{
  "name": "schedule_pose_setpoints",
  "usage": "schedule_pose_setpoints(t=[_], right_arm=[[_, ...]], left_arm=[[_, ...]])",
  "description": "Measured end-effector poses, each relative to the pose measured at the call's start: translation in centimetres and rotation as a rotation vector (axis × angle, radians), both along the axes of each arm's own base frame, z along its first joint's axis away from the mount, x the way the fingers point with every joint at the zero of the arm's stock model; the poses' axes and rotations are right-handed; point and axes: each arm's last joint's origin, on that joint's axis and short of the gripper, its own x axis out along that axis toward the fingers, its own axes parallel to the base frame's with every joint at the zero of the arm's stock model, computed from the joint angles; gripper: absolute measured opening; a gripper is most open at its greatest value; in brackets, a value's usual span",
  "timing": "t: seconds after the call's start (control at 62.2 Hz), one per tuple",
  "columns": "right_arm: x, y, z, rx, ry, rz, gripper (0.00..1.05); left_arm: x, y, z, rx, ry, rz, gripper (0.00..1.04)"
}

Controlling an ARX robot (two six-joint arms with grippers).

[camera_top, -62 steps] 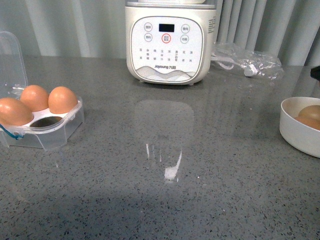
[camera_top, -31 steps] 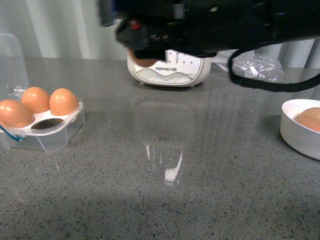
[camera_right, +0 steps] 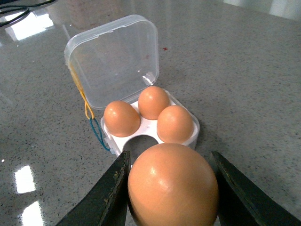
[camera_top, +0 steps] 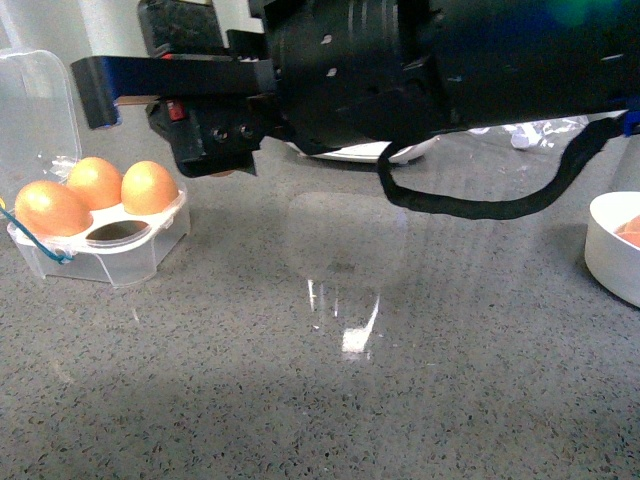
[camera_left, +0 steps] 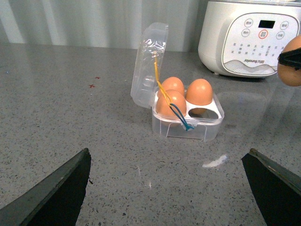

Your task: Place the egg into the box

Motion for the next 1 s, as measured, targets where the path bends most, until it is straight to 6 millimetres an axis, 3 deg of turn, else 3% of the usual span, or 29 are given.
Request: schedule_pose_setpoints(t=[0.627, 0.997], right_arm=[[1.7, 4.9, -0.6, -0.001, 0.044, 0.119, 0.43], [1.9, 5.2, -1.1, -0.023, 0.062, 0.114, 0.43]], left_arm=[[0.0, 0.0, 0.0, 0.0, 0.0, -0.001, 0.98], [0.0, 0.0, 0.0, 0.0, 0.0, 0.0, 0.98]])
